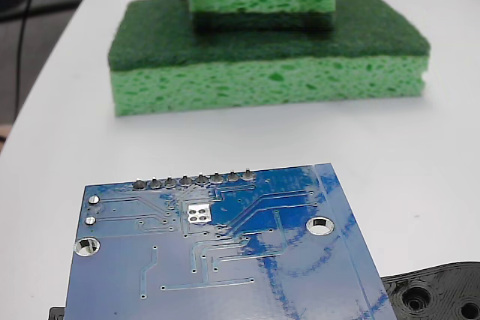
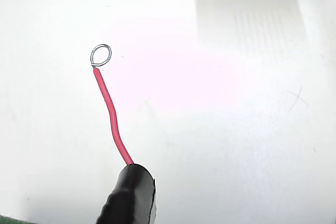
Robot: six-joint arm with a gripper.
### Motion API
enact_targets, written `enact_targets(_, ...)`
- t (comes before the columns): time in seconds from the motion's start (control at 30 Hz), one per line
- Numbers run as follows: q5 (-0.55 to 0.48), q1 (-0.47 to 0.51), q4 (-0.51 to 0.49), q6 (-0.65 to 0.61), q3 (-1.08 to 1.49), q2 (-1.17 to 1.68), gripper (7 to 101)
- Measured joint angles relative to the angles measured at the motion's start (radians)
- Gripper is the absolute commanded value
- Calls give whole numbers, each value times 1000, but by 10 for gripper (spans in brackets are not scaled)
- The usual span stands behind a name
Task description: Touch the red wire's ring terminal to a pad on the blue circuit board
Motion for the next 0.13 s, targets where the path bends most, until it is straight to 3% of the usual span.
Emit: enact_targets(0.13,0,0,0,0,0,0,1003)
